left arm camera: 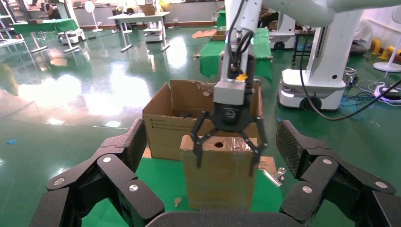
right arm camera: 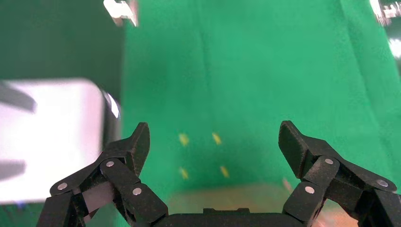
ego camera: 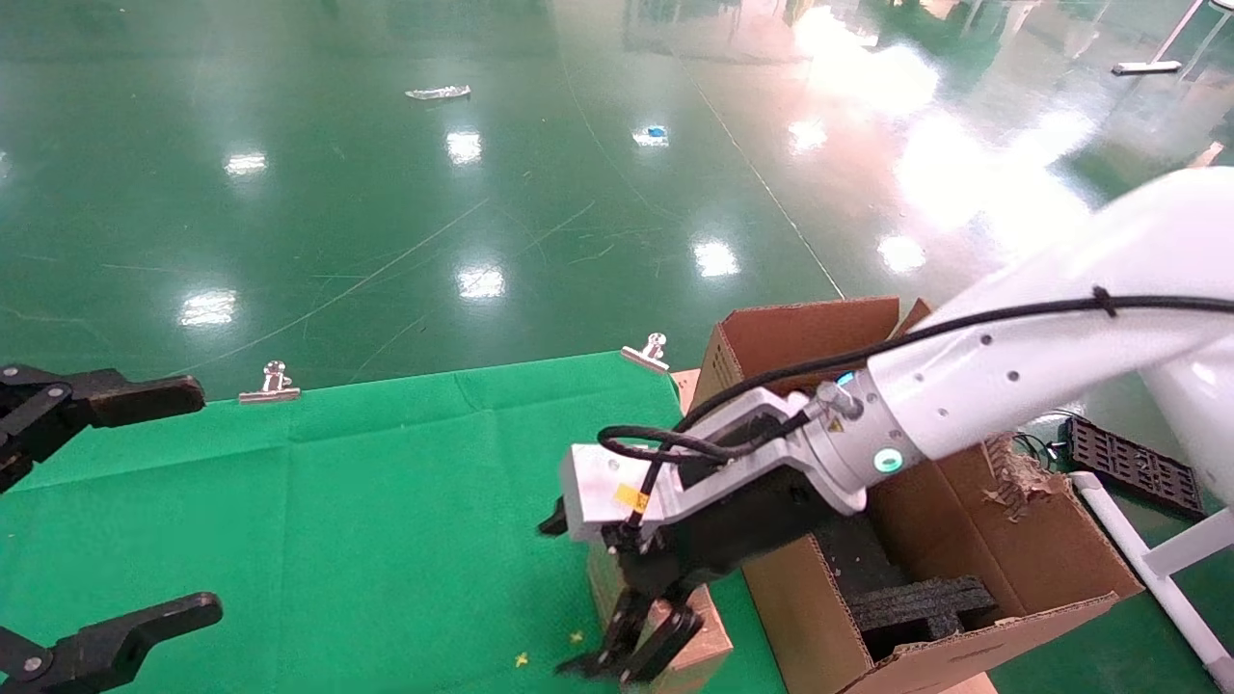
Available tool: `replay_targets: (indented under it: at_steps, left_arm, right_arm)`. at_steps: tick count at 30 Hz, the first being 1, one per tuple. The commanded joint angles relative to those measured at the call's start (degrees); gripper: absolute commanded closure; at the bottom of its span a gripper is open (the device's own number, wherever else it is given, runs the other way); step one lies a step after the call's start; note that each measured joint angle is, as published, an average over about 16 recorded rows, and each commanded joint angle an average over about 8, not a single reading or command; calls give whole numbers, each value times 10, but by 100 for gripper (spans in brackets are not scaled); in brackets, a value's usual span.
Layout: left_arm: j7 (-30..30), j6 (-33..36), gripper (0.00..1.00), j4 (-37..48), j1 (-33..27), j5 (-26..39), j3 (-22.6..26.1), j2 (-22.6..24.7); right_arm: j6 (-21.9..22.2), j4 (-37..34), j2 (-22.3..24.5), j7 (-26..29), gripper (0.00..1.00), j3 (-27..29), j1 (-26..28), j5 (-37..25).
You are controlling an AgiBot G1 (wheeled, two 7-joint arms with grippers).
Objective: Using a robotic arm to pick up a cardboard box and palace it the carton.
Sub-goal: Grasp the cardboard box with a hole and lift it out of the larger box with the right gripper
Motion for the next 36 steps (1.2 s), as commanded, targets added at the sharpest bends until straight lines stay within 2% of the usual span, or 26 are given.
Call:
replay_targets:
  at_steps: [1,8,14,25,32,36]
  left_arm:
    - [0,0,0,0,0,0,0,0]
    - [0,0,0,0,0,0,0,0]
    - [0,0,0,0,0,0,1,0]
    - [1,0,0,0,0,-1,1,0]
    - [1,-1,0,0,0,-1,1,-1]
    - [1,-1,0,0,0,-1,2,-1]
  right_arm:
    - [-1,0,-5,4,0,-23,24,-26]
    - [-8,1,-6,2,0,-115,150,-58]
    - [-9,1,-11,-1,0,-218,230,-52]
    - [0,-1,-34,4,0,-365,287,13]
    - [10,-2,-51,28,0,-414,314,9]
    - [23,-3,-52,63,0,-426,331,2]
